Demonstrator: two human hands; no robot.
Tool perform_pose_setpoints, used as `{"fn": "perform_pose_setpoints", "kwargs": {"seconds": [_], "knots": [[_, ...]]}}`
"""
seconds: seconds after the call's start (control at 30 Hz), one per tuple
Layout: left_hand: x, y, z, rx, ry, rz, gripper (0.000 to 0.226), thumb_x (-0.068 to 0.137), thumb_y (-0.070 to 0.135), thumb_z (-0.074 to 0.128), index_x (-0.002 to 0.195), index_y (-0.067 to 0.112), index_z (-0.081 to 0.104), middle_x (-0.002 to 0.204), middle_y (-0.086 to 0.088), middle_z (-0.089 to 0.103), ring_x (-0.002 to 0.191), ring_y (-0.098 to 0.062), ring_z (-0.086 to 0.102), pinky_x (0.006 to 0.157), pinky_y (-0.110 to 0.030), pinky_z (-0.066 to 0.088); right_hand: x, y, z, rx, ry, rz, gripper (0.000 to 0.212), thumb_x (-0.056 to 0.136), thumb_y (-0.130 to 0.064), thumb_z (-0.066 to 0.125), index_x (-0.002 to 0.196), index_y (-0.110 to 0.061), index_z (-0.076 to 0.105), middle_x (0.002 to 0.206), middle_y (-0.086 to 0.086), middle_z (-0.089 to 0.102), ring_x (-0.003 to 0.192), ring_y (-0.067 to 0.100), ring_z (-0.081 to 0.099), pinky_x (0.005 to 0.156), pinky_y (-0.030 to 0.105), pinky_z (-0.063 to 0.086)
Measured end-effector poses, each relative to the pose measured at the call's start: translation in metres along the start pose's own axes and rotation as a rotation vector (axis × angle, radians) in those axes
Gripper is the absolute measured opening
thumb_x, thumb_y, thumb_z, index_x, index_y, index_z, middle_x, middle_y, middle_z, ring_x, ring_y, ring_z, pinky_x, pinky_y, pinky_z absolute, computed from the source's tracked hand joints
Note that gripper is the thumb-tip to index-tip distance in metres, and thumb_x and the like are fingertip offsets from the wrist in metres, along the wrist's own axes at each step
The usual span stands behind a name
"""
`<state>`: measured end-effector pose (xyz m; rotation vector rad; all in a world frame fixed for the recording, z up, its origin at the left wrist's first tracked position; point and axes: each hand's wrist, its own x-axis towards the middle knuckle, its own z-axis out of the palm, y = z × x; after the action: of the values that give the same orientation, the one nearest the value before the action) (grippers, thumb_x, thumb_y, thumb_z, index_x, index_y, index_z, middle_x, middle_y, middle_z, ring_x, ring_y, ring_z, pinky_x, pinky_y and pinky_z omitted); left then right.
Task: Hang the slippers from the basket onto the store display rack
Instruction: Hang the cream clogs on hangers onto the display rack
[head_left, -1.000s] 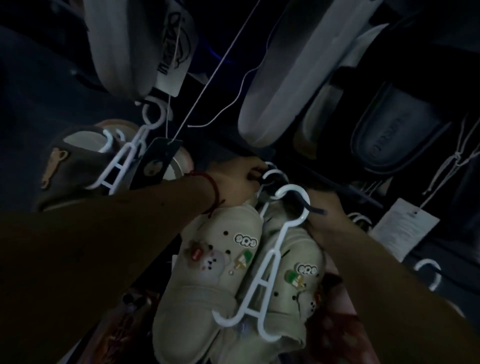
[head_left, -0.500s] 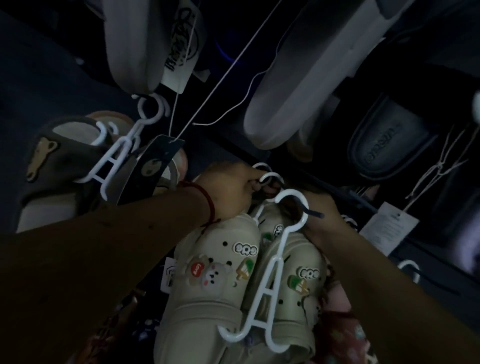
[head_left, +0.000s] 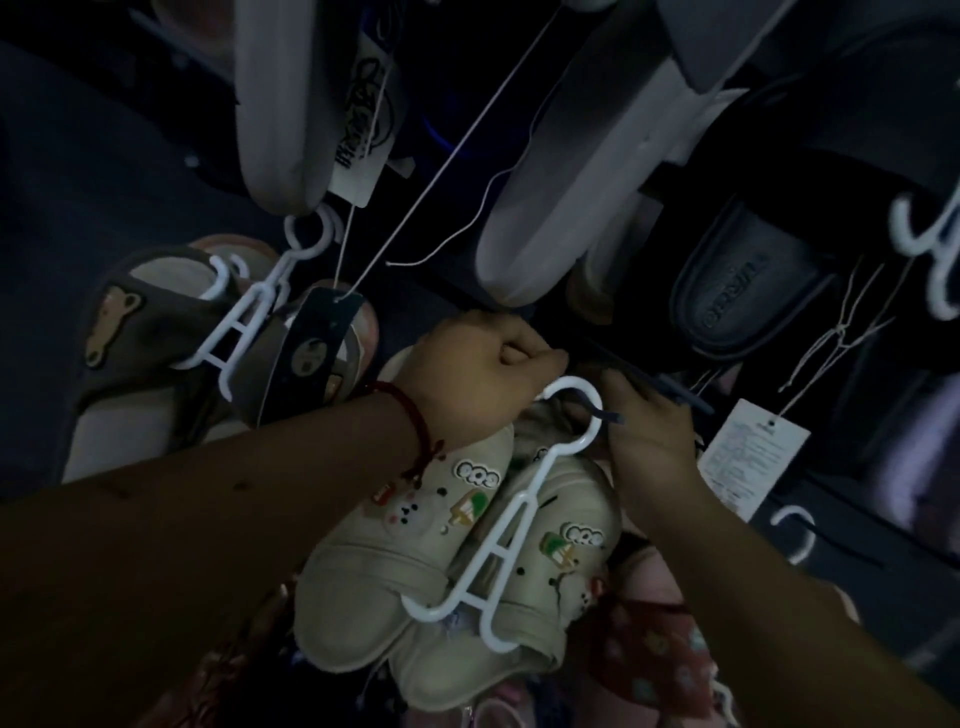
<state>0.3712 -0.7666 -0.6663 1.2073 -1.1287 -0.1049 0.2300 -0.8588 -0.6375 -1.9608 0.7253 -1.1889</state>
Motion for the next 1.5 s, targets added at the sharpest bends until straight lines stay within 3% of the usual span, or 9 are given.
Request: {"fn": "perform_pose_setpoints", "kwargs": {"seconds": [0.07,0.17,0.43,0.67,0.83,0.97,1.17,1.27,1.5], "knots": [[-0.008,0.002,-0.002,-0.084,-0.068,0.037,0.012,0.087,0.032,0.075,0.088,0.021,0.079,0.079,0.006,0.075,0.08,-0.006,0.07,0.083,-0.033,0.058,-0.002,0.002,-0.005,0.104,-0.026,-0.032,0.016,0.094,-0.012,0.066,0.084,-0.009,0.077,0.091,0.022,0.073,0.083,0.029,0.069,0.076,0.046,0.057],[-0.017,0.001,0.0,-0.095,-0.112,0.098,0.011,0.086,0.029,0.077,0.087,0.018,0.079,0.08,0.001,0.076,0.08,-0.013,0.073,0.082,-0.04,0.058,-0.013,0.001,-0.006,0.144,-0.062,-0.008,0.024,0.095,-0.007,0.064,0.078,-0.016,0.079,0.086,0.014,0.075,0.078,0.022,0.072,0.071,0.032,0.058],[-0.03,-0.004,0.005,0.089,-0.147,0.063,0.046,0.081,0.065,0.068,0.072,0.02,0.075,0.067,-0.001,0.07,0.068,-0.019,0.068,0.068,-0.045,0.056,-0.024,-0.002,-0.009,0.108,-0.072,0.005,0.024,0.096,-0.008,0.059,0.08,-0.011,0.077,0.078,0.009,0.074,0.069,0.015,0.069,0.064,0.022,0.057],[-0.031,0.005,0.004,0.149,-0.011,-0.027,0.012,0.084,0.035,0.068,0.09,0.027,0.074,0.083,0.007,0.074,0.083,-0.007,0.069,0.082,-0.037,0.058,-0.023,-0.002,-0.006,-0.002,-0.066,0.013,0.035,0.099,-0.007,0.051,0.074,-0.016,0.074,0.071,-0.003,0.073,0.066,0.006,0.068,0.06,0.019,0.053],[-0.056,0.028,0.016,0.237,0.244,-0.057,0.013,0.085,0.016,0.062,0.097,0.021,0.061,0.105,-0.003,0.058,0.099,-0.024,0.057,0.091,-0.04,0.049,-0.031,0.002,-0.013,-0.286,-0.063,-0.108,0.025,0.104,-0.022,0.045,0.103,-0.014,0.068,0.098,-0.001,0.07,0.093,0.016,0.065,0.086,0.034,0.051],[-0.087,0.049,0.023,0.355,0.285,0.039,0.033,0.077,0.036,0.053,0.105,0.018,0.056,0.106,-0.005,0.054,0.1,-0.03,0.053,0.09,-0.049,0.046,-0.055,-0.002,-0.037,-0.398,-0.149,-0.173,0.026,0.105,-0.03,0.047,0.121,-0.014,0.058,0.102,-0.005,0.061,0.095,0.011,0.057,0.078,0.023,0.039],[-0.122,0.088,0.043,0.428,0.153,0.069,0.029,0.075,0.034,0.057,0.097,0.014,0.055,0.083,0.003,0.059,0.081,-0.021,0.058,0.076,-0.04,0.049,-0.099,-0.007,-0.095,-0.442,-0.212,-0.232,0.037,0.092,-0.043,0.06,0.121,-0.021,0.056,0.11,-0.003,0.066,0.103,0.014,0.062,0.092,0.033,0.049],[-0.136,0.103,0.066,0.573,0.005,0.074,0.037,0.076,0.04,0.06,0.102,0.014,0.061,0.096,-0.004,0.066,0.091,-0.024,0.062,0.081,-0.04,0.052,-0.118,-0.009,-0.14,-0.503,-0.17,-0.316,0.026,0.09,-0.035,0.066,0.111,-0.022,0.06,0.113,-0.002,0.064,0.102,0.011,0.057,0.084,0.015,0.037],[-0.136,0.13,0.123,0.55,-0.236,0.037,0.039,0.088,0.032,0.071,0.121,0.016,0.059,0.117,-0.004,0.065,0.108,-0.022,0.06,0.076,-0.02,0.035,-0.124,0.005,-0.225,-0.604,-0.083,-0.211,0.053,0.094,-0.038,0.065,0.141,-0.017,0.051,0.138,-0.001,0.053,0.118,0.017,0.055,0.086,0.023,0.037]]}}
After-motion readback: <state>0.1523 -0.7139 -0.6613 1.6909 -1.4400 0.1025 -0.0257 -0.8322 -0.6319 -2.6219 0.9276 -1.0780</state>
